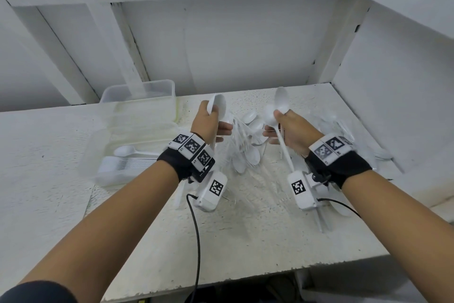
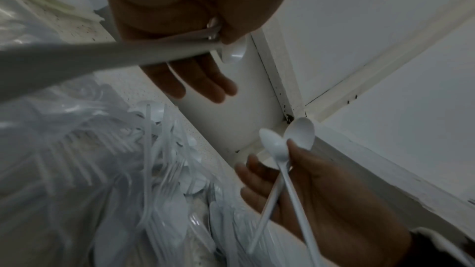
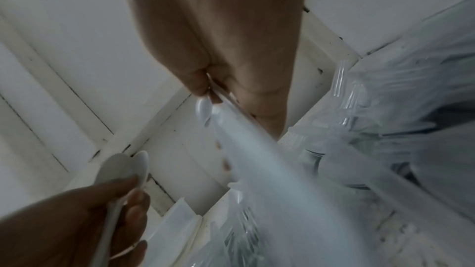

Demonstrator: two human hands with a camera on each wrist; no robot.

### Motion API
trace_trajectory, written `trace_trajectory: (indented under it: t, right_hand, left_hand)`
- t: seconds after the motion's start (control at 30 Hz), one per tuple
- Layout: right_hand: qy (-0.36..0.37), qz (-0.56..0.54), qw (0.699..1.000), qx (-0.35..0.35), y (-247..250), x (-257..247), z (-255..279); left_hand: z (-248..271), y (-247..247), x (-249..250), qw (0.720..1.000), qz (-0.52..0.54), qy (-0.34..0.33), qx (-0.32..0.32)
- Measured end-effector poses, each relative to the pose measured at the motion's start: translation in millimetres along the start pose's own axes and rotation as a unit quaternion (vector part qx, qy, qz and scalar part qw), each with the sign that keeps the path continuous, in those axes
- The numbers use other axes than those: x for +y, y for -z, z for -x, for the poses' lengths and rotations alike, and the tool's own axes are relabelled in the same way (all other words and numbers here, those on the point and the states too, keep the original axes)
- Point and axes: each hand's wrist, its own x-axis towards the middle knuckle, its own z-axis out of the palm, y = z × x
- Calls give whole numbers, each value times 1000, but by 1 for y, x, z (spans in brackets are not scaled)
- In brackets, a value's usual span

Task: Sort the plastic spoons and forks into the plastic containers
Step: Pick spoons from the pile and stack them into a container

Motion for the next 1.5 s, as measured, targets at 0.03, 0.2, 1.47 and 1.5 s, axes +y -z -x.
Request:
trace_trajectory:
  t: [0.03,0.2,1.47,1.5]
  right_hand:
    - [-5,-42,999,-5,-1,-1,2]
    - [65,42,994,71,-5,-2,7]
    - [30,329,939,96,39,10,-12]
    - [26,342,935,90,37,8,-16]
  left_hand:
    - [1,-2,-1,1000,4,1,-4]
    - [-3,-23,-10,991,-118,-64,-27]
    - [-8,-25,17,810,-483,-296,-153]
    - [-8,-20,21,848,-429,-287,-120]
